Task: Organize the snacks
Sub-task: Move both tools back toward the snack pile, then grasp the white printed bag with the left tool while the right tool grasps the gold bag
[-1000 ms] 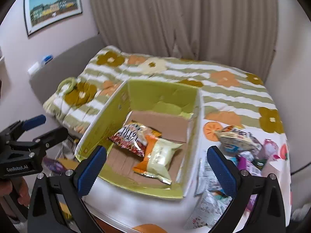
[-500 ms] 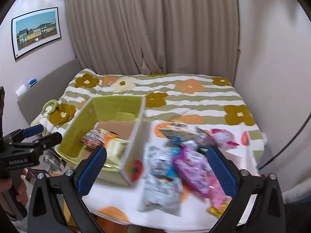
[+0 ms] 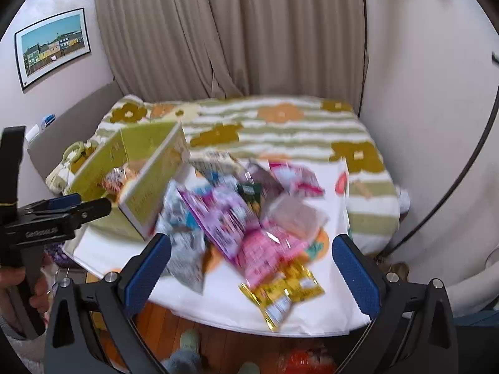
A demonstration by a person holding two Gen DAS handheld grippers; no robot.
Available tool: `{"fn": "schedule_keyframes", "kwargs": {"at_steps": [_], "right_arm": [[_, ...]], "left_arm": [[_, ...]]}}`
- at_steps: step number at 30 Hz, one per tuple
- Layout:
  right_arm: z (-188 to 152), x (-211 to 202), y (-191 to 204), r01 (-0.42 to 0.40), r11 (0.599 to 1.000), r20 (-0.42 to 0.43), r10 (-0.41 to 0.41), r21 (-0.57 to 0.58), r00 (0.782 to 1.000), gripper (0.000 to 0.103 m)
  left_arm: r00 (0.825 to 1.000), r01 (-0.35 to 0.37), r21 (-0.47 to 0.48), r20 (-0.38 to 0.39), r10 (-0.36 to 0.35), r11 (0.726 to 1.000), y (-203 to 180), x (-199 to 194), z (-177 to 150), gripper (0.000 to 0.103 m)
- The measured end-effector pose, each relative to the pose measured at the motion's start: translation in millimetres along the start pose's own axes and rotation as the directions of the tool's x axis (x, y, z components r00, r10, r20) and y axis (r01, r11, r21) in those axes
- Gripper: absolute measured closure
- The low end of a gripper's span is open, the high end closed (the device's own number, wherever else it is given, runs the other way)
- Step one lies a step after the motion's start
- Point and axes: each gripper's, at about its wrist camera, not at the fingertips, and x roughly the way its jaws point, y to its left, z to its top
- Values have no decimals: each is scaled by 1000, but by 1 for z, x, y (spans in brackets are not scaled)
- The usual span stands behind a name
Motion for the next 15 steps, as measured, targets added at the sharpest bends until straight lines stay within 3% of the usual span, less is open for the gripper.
{"fn": "schedule_keyframes", "kwargs": {"at_steps": [8,15], "right_arm": [[-41,44,-42,-40,998,-137,47,52,989,0],[-65,86,-56,-42,989,-209,71,143,975,0]], "left_arm": [[991,19,2,-136,-19,1000,-12,74,-24,3],[974,-16,35,-224,24,999,-11,125,-32,3]]}}
